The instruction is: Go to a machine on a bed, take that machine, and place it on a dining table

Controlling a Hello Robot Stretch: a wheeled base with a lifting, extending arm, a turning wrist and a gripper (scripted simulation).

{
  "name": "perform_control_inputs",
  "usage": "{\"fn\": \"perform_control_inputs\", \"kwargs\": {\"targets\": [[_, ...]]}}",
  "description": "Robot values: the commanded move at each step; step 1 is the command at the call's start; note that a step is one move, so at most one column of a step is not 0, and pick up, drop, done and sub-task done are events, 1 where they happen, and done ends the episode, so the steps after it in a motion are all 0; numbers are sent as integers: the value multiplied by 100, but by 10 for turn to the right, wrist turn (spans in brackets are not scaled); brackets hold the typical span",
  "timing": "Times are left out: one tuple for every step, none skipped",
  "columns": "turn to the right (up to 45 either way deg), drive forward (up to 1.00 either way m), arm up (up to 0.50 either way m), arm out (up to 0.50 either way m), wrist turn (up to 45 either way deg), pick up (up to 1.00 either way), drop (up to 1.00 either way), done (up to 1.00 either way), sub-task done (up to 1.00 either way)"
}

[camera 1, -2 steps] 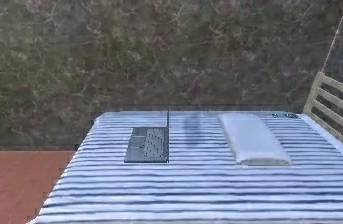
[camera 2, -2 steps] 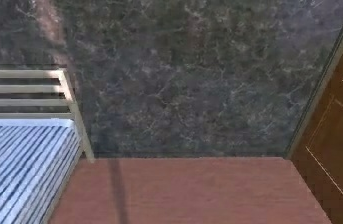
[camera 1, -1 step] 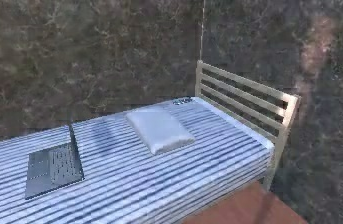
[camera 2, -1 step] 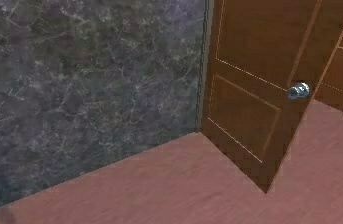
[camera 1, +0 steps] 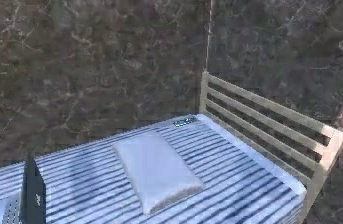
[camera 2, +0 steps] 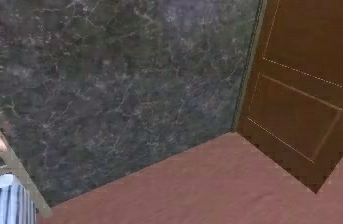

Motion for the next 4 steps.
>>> {"fn": "perform_control_inputs", "kwargs": {"targets": [[-450, 0, 0, 0, 0, 0, 0, 0, 0], [-450, 0, 0, 0, 0, 0, 0, 0, 0], [-450, 0, 0, 0, 0, 0, 0, 0, 0], [0, 0, 50, 0, 0, 0, 0, 0, 0]]}}
